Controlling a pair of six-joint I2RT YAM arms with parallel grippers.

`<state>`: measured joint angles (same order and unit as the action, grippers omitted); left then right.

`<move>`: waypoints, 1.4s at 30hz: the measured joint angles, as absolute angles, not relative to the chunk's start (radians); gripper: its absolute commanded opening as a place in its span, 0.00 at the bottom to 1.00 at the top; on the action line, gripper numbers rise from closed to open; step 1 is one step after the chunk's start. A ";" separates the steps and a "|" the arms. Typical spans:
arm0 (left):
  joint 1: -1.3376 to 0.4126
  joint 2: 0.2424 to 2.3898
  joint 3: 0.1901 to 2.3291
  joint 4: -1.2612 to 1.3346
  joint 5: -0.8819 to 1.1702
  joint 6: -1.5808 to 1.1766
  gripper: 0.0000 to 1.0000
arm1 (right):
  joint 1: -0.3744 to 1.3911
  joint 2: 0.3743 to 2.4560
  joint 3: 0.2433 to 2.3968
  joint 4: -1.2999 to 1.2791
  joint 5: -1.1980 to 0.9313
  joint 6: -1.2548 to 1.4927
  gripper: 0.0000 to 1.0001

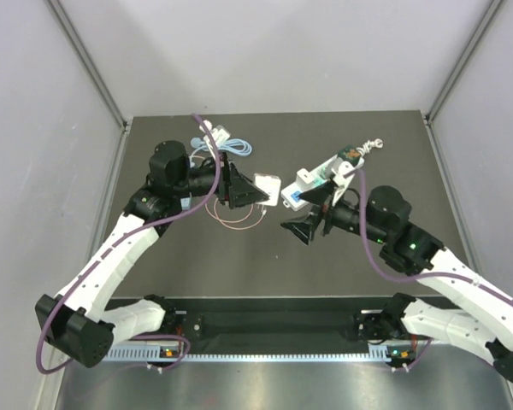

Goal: Insert the plug

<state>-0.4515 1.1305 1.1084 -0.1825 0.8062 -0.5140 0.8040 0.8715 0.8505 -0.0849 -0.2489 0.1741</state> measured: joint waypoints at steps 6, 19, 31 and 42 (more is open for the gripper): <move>-0.454 1.149 1.093 -0.036 1.044 -0.536 0.00 | 0.804 0.801 0.844 -0.067 -0.387 0.119 1.00; -0.519 1.200 1.095 0.060 1.258 -0.607 0.00 | 0.804 0.741 0.815 0.038 -0.401 -0.304 1.00; -0.552 1.200 1.103 0.120 1.332 -0.647 0.00 | 0.810 0.830 0.947 -0.120 -0.643 -0.645 1.00; -0.564 1.233 1.169 -0.051 1.440 -0.472 0.00 | 0.810 0.971 1.116 -0.337 -0.826 -0.783 1.00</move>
<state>-0.5636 1.2327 1.1690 -0.0509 1.4403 -0.4725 0.8097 0.9710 1.1156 -0.3374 -0.8261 -0.7834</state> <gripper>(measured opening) 0.663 0.996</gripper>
